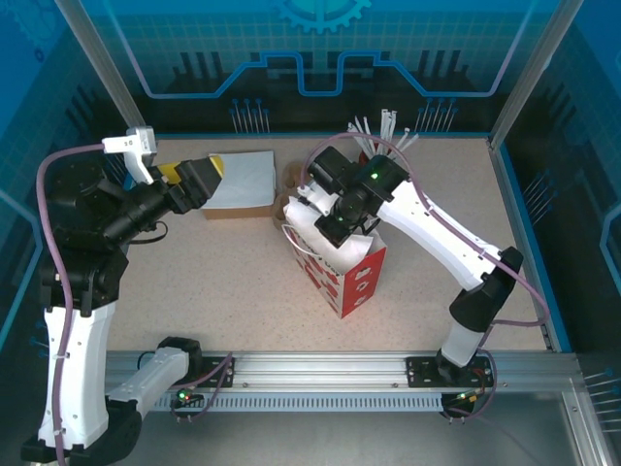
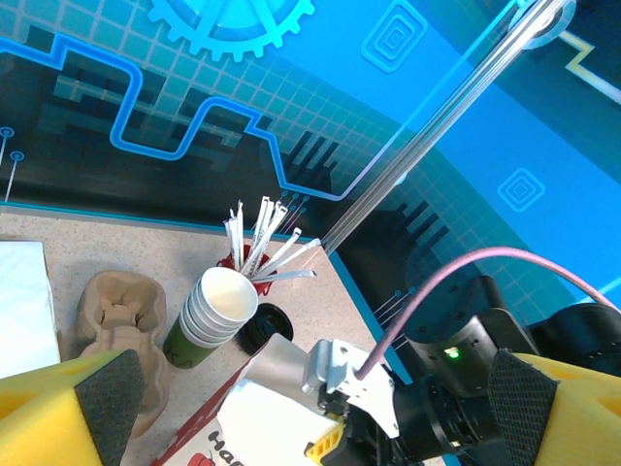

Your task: Pack the takeout coffee

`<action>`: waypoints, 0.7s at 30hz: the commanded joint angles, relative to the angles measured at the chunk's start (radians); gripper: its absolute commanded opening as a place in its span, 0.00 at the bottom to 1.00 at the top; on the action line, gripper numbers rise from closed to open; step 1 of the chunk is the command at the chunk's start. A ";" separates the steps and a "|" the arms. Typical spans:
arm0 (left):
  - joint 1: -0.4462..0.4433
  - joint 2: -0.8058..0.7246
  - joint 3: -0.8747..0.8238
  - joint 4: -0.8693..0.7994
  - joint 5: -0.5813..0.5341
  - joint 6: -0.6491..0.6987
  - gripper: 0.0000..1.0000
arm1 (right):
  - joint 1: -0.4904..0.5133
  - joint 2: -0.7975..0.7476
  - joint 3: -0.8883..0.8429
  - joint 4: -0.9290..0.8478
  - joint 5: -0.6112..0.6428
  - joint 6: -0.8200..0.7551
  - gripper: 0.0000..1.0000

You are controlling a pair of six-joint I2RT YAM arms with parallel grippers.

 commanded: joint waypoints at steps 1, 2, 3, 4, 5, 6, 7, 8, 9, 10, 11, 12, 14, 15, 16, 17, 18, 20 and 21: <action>-0.007 -0.008 -0.015 0.006 -0.004 0.013 0.95 | 0.011 0.041 -0.031 0.025 -0.031 -0.010 0.05; -0.007 -0.009 -0.014 0.006 -0.004 0.013 0.95 | 0.009 0.051 -0.037 0.026 -0.036 -0.008 0.05; -0.007 -0.009 -0.015 0.006 -0.003 0.013 0.95 | 0.011 0.061 -0.041 0.026 -0.038 -0.008 0.05; -0.007 -0.009 -0.016 0.006 -0.004 0.013 0.95 | 0.010 0.071 -0.049 0.029 -0.041 -0.008 0.05; -0.007 -0.009 -0.015 0.007 -0.004 0.013 0.95 | 0.010 0.079 -0.057 0.029 -0.043 -0.007 0.05; -0.007 -0.010 -0.016 0.006 -0.004 0.014 0.95 | 0.010 0.085 -0.062 0.029 -0.044 -0.005 0.05; -0.007 -0.011 -0.016 0.005 -0.004 0.015 0.95 | 0.009 0.089 -0.070 0.031 -0.045 -0.003 0.05; -0.007 -0.010 -0.016 0.006 -0.003 0.016 0.95 | 0.008 0.093 -0.075 0.032 -0.046 -0.002 0.05; -0.007 -0.009 -0.016 0.004 -0.003 0.016 0.95 | 0.009 0.094 -0.077 0.031 -0.049 -0.002 0.06; -0.007 -0.009 -0.016 0.005 -0.004 0.016 0.96 | 0.009 0.096 -0.077 0.028 -0.050 -0.003 0.07; -0.007 -0.009 -0.016 0.005 -0.005 0.017 0.95 | 0.008 0.094 -0.074 0.025 -0.050 -0.004 0.09; -0.007 -0.008 -0.015 0.005 -0.004 0.017 0.96 | 0.008 0.091 -0.070 0.021 -0.049 -0.004 0.12; -0.007 -0.009 -0.019 0.005 -0.003 0.016 0.96 | 0.007 0.076 -0.058 0.017 -0.044 -0.003 0.18; -0.007 -0.008 -0.019 0.006 -0.003 0.016 0.96 | 0.007 0.066 -0.051 0.014 -0.042 -0.002 0.21; -0.007 -0.009 -0.021 0.006 -0.005 0.016 0.96 | 0.006 0.055 -0.044 0.014 -0.042 -0.002 0.24; -0.007 -0.009 -0.022 0.007 -0.005 0.013 0.96 | 0.003 0.042 -0.037 0.012 -0.042 -0.002 0.28; -0.007 -0.010 -0.024 0.007 -0.005 0.014 0.95 | 0.003 0.031 -0.031 0.012 -0.043 -0.002 0.31; -0.007 -0.012 -0.030 0.009 -0.006 0.015 0.96 | 0.002 0.005 -0.022 0.007 -0.049 -0.005 0.40; -0.007 -0.012 -0.034 0.008 -0.008 0.018 0.96 | 0.001 -0.004 -0.014 0.000 -0.052 -0.005 0.43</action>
